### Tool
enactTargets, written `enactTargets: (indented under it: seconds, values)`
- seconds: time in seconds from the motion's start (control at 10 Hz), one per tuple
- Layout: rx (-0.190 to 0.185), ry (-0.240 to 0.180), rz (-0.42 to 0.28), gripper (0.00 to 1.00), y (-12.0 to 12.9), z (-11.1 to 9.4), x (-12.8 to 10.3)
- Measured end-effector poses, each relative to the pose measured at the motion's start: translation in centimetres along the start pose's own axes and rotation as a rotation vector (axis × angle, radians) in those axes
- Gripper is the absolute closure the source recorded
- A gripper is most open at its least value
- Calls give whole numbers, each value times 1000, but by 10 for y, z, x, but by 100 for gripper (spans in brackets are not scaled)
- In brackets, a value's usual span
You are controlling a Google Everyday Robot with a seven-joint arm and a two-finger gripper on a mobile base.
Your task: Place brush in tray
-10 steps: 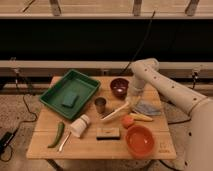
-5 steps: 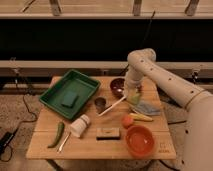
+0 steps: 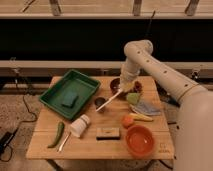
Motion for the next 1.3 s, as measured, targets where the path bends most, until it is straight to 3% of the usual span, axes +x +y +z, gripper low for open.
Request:
enactTargets:
  seconds: [0.4, 0.8, 1.3]
  values:
    - [28, -52, -58, 100, -42, -9, -31]
    - [117, -136, -60, 100, -64, 6, -70]
    - [124, -143, -56, 100, -64, 7, -72]
